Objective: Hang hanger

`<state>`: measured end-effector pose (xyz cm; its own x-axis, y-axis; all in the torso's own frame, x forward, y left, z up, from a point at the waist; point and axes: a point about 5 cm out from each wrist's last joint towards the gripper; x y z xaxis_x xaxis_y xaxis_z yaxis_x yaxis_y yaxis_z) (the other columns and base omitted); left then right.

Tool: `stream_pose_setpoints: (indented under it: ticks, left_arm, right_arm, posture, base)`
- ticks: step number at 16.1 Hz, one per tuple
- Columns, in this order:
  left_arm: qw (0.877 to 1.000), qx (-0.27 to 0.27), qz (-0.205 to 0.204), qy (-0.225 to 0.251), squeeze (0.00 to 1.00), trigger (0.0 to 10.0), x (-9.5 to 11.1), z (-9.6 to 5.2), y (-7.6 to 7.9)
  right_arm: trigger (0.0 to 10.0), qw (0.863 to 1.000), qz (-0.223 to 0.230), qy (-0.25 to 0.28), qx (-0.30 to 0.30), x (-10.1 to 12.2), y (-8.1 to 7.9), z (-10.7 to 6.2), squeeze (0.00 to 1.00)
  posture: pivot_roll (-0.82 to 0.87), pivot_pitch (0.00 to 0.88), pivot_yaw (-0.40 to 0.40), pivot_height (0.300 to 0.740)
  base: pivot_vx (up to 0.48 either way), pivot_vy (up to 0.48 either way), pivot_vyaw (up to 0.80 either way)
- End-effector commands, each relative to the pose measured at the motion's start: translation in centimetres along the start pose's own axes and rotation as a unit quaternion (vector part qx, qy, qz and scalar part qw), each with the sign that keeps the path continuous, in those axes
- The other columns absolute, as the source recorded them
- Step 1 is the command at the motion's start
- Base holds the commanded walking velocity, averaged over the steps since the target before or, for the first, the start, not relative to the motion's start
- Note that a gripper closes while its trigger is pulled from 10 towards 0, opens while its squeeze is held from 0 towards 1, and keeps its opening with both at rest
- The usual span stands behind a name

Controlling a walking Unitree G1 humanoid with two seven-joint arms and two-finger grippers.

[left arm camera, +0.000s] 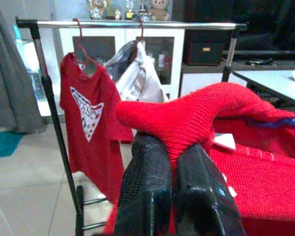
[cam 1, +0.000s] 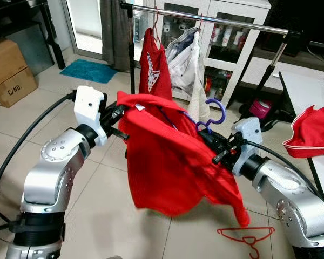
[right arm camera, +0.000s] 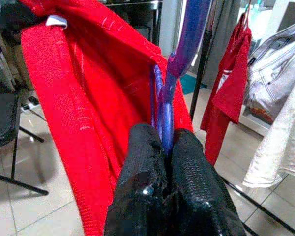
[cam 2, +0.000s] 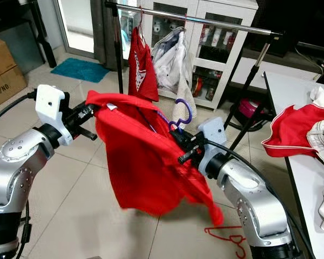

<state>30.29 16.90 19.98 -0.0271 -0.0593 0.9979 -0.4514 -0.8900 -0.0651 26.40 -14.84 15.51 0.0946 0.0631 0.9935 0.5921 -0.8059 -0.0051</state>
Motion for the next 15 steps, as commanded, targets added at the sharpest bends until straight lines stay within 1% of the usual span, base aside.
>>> stream_pose_setpoints:
  ticks: [1,2,4,5,6,8,9,10,11,12,13,14,15]
  left_arm:
    - [0.998,0.052,0.012,0.037,0.00,0.0,2.0,-0.4,-1.7]
    - [0.996,0.072,0.011,0.050,0.00,0.0,2.6,-0.4,-2.4]
    - [0.990,0.123,0.023,0.069,0.00,0.0,3.5,-0.4,-4.2]
    - [0.986,0.148,0.031,0.071,0.00,0.0,3.7,-0.4,-5.1]
    - [0.981,0.179,0.042,0.063,0.00,0.0,3.8,-0.2,-6.4]
    - [0.972,0.222,0.055,0.058,0.00,0.0,4.1,0.0,-8.6]
    - [0.966,0.244,0.060,0.059,0.00,0.0,4.4,0.1,-10.0]
    - [0.964,0.252,0.057,0.061,0.00,0.0,4.5,0.1,-10.3]
    - [0.958,0.274,0.050,0.071,0.00,0.0,4.8,0.1,-11.1]
    - [0.956,0.275,0.073,0.078,0.00,0.0,5.4,0.3,-11.4]
    - [0.968,0.214,0.101,0.080,0.00,0.0,5.9,1.5,-10.1]
    - [0.981,0.100,0.160,0.053,0.00,0.0,5.2,3.1,-7.0]
    - [0.981,0.052,0.182,0.036,0.00,0.0,4.6,3.7,-5.4]
  right_arm:
    - [0.0,0.999,-0.019,-0.026,-0.016,-0.9,1.1,-0.6,0.00]
    - [0.0,0.999,-0.027,-0.035,-0.012,-1.2,1.2,-0.9,0.00]
    - [0.0,0.999,-0.034,-0.040,0.010,-1.6,1.1,-1.3,0.00]
    - [0.0,0.999,-0.031,-0.031,0.026,-1.4,0.9,-1.6,0.00]
    - [0.0,0.998,-0.025,-0.021,0.049,-1.1,0.7,-2.0,0.00]
    - [0.0,0.996,-0.019,-0.009,0.088,-0.8,0.3,-2.5,0.00]
    - [0.0,0.994,-0.014,-0.003,0.109,-0.7,0.1,-2.7,0.00]
    - [0.0,0.993,-0.012,-0.002,0.113,-0.6,0.0,-2.7,0.00]
    - [0.0,0.992,-0.009,-0.001,0.125,-0.6,-0.3,-2.9,0.00]
    - [0.0,0.990,-0.014,-0.016,0.136,-1.0,-0.6,-3.1,0.00]
    - [0.0,0.992,-0.051,-0.055,0.098,-1.6,0.0,-2.7,0.00]
    - [0.0,0.991,-0.094,-0.093,0.019,-1.6,1.5,-1.7,0.00]
    - [0.0,0.989,-0.101,-0.104,-0.002,-1.2,1.9,-1.2,0.00]
  posture:
    - [-0.12,0.000,-0.069,0.740]
    - [-0.12,0.000,-0.070,0.740]
    - [-0.11,0.000,-0.073,0.740]
    - [-0.11,0.000,-0.075,0.740]
    - [-0.11,0.000,-0.075,0.740]
    - [-0.11,0.000,-0.078,0.740]
    - [-0.11,0.000,-0.076,0.740]
    - [-0.11,0.000,-0.075,0.740]
    - [-0.12,0.000,-0.075,0.740]
    - [-0.12,0.000,-0.076,0.740]
    - [-0.12,0.000,-0.074,0.740]
    - [-0.12,0.000,-0.074,0.740]
    - [-0.12,0.000,-0.074,0.740]
  base:
    - [0.000,0.000,0.00]
    - [0.000,0.000,0.00]
    - [0.000,0.000,0.00]
    - [0.000,0.000,0.00]
    - [0.000,0.000,0.00]
    - [0.000,0.000,0.00]
    - [0.000,0.000,0.00]
    - [0.000,0.000,0.00]
    - [0.000,0.000,0.00]
    - [0.000,0.000,0.00]
    - [0.000,0.000,0.00]
    - [0.000,0.000,0.00]
    - [0.000,0.000,0.00]
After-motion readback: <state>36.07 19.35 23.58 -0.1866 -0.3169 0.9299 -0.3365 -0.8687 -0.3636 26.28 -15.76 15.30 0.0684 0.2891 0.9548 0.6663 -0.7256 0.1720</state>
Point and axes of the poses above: a point about 5 cm out from each wrist's last joint towards the gripper, its own z axis pointing out of the wrist towards the gripper, its own x axis along the axis of the wrist's last joint, y = z × x, and after that the axes turned 1 degree about -z, right-handed
